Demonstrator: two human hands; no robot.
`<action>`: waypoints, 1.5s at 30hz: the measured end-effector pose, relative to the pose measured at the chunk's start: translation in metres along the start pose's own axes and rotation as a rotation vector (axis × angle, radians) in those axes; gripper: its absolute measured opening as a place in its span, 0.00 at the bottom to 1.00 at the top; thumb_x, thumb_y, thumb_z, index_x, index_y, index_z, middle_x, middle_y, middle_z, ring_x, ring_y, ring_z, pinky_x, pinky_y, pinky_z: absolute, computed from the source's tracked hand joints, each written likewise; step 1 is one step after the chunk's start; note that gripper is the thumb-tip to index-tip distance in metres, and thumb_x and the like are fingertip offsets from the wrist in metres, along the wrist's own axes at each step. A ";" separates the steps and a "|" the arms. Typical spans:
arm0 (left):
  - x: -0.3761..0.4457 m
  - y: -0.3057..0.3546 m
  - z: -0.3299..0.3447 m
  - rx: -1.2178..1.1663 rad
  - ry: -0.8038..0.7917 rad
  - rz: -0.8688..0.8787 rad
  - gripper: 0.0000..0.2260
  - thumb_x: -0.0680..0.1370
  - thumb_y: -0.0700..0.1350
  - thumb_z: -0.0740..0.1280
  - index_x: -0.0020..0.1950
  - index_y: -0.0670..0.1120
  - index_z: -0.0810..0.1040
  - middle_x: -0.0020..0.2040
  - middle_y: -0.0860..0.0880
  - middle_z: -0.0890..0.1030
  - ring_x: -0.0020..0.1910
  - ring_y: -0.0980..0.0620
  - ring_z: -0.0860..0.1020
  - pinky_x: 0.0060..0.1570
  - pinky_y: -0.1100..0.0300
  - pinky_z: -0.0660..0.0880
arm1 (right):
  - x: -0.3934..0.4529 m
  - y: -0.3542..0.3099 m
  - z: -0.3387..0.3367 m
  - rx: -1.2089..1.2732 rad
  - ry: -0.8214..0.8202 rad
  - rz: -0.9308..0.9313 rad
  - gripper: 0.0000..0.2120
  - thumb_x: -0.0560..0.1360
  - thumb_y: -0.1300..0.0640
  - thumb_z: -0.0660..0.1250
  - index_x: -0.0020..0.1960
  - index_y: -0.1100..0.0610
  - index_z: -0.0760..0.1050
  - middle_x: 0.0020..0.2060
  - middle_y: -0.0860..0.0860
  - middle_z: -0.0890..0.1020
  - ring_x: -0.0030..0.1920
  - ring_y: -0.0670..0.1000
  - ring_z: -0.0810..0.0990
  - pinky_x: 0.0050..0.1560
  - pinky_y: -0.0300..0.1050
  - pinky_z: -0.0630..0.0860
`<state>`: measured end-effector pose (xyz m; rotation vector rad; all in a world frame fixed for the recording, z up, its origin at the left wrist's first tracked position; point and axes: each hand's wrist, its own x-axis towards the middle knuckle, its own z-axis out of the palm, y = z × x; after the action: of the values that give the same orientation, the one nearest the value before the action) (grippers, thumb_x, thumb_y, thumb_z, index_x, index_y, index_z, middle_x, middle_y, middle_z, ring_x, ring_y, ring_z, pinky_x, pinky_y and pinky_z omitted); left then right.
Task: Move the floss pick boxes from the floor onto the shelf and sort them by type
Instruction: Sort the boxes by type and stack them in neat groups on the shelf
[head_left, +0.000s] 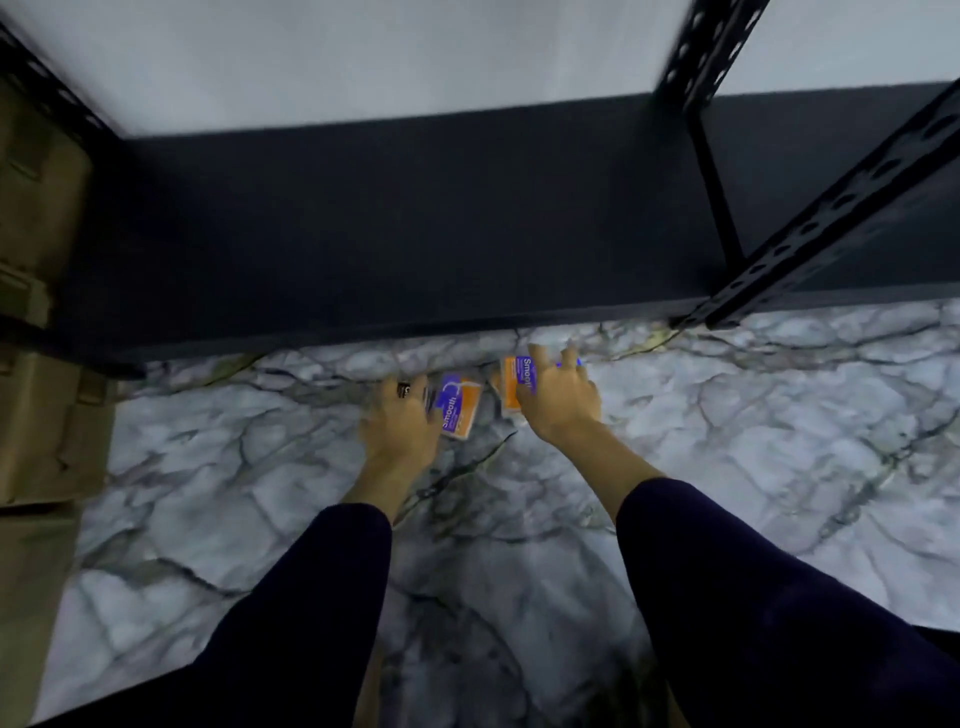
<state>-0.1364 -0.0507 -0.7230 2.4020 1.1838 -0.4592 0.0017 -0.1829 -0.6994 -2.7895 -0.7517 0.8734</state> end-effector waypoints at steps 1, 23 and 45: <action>0.004 -0.008 0.009 -0.015 -0.019 -0.027 0.28 0.79 0.54 0.64 0.76 0.53 0.59 0.76 0.40 0.56 0.70 0.36 0.64 0.64 0.40 0.69 | 0.006 -0.001 0.009 0.021 0.009 0.027 0.29 0.80 0.48 0.58 0.77 0.49 0.52 0.74 0.61 0.57 0.71 0.64 0.61 0.64 0.59 0.67; -0.067 0.040 -0.130 -0.203 0.357 0.140 0.29 0.76 0.53 0.66 0.75 0.59 0.58 0.62 0.43 0.62 0.54 0.44 0.70 0.45 0.54 0.72 | -0.065 -0.070 -0.122 0.191 0.361 -0.247 0.32 0.73 0.50 0.66 0.73 0.47 0.58 0.59 0.57 0.62 0.54 0.58 0.71 0.46 0.53 0.77; -0.222 0.133 -0.492 -0.926 1.017 0.662 0.16 0.76 0.47 0.70 0.60 0.50 0.67 0.58 0.47 0.69 0.48 0.61 0.71 0.51 0.65 0.71 | -0.233 -0.179 -0.426 0.210 1.137 -0.618 0.35 0.72 0.49 0.69 0.74 0.58 0.60 0.65 0.55 0.72 0.60 0.57 0.71 0.53 0.50 0.72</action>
<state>-0.1063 -0.0234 -0.1682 1.9001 0.5527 1.3362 0.0004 -0.1302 -0.1846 -2.0858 -1.0380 -0.6518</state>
